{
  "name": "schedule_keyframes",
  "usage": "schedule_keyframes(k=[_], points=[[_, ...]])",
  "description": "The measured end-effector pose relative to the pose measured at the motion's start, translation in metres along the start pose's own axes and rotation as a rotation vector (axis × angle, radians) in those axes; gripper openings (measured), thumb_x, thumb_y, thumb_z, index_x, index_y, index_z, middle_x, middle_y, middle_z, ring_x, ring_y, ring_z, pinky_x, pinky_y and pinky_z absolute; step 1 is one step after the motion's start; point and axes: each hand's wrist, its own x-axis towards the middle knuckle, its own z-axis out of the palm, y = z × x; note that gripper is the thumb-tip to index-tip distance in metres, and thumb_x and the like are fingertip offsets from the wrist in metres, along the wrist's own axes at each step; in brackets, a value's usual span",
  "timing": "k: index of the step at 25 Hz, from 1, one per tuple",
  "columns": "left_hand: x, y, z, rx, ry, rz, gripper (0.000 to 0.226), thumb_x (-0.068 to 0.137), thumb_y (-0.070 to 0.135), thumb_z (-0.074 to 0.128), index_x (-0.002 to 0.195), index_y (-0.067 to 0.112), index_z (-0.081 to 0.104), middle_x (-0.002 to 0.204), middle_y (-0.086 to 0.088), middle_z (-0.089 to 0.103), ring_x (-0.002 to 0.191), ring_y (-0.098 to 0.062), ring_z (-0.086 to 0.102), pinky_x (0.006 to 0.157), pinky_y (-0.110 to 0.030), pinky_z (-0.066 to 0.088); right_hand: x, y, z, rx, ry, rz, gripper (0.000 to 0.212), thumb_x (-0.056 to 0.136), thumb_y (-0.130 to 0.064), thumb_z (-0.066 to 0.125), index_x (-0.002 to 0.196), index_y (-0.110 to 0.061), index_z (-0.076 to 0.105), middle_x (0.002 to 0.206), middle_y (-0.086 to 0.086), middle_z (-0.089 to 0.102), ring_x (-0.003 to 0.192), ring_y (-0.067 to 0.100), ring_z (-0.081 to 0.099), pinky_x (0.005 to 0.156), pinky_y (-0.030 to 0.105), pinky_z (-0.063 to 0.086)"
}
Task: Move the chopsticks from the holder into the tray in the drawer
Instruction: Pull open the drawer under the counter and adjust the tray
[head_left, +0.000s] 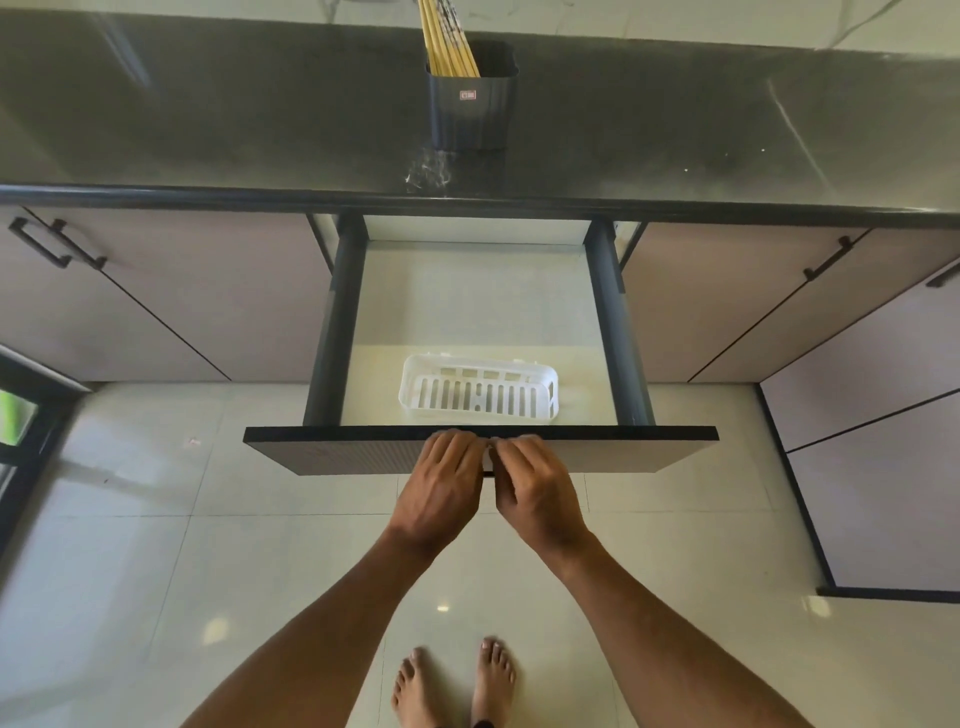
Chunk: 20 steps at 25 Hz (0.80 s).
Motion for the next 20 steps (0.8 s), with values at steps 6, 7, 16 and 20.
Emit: schedule_keyframes(k=[6, 7, 16, 20], points=[[0.061, -0.024, -0.032, -0.064, 0.022, -0.426, 0.027, 0.104, 0.014, 0.049, 0.128, 0.005, 0.057, 0.125, -0.012, 0.062, 0.116, -0.025, 0.059, 0.106, -0.037, 0.046, 0.078, 0.004, -0.036, 0.062, 0.200, 0.259, 0.016, 0.099, -0.010, 0.059, 0.110, -0.004, 0.070, 0.101, 0.008, 0.071, 0.097, 0.019, 0.064, 0.085, 0.021, 0.051], [0.068, -0.032, -0.029, -0.101, -0.017, -0.579, 0.032, 0.104, 0.016, 0.047, 0.133, 0.005, 0.052, 0.130, -0.013, 0.059, 0.119, -0.025, 0.056, 0.107, -0.038, 0.046, 0.089, 0.012, -0.035, 0.054, 0.147, 0.355, 0.018, 0.098, -0.008, 0.059, 0.112, -0.003, 0.069, 0.104, 0.009, 0.071, 0.100, 0.021, 0.064, 0.087, 0.019, 0.048], [0.120, -0.104, 0.004, -0.395, -0.342, -1.265, 0.019, 0.094, -0.003, 0.044, 0.111, -0.003, 0.053, 0.098, -0.012, 0.053, 0.082, -0.022, 0.052, 0.067, -0.029, 0.045, 0.135, 0.075, -0.014, 0.107, -0.521, 0.989, 0.029, 0.097, -0.002, 0.054, 0.125, 0.006, 0.056, 0.123, 0.022, 0.062, 0.108, 0.036, 0.063, 0.076, 0.031, 0.047], [0.122, -0.112, 0.021, -0.376, -0.379, -1.261, 0.011, 0.096, -0.003, 0.045, 0.103, 0.001, 0.052, 0.092, -0.010, 0.053, 0.084, -0.023, 0.053, 0.070, -0.030, 0.046, 0.141, 0.089, 0.003, -0.003, -0.542, 0.941, 0.025, 0.093, 0.006, 0.057, 0.118, 0.006, 0.061, 0.120, 0.023, 0.065, 0.106, 0.036, 0.065, 0.078, 0.030, 0.051]])
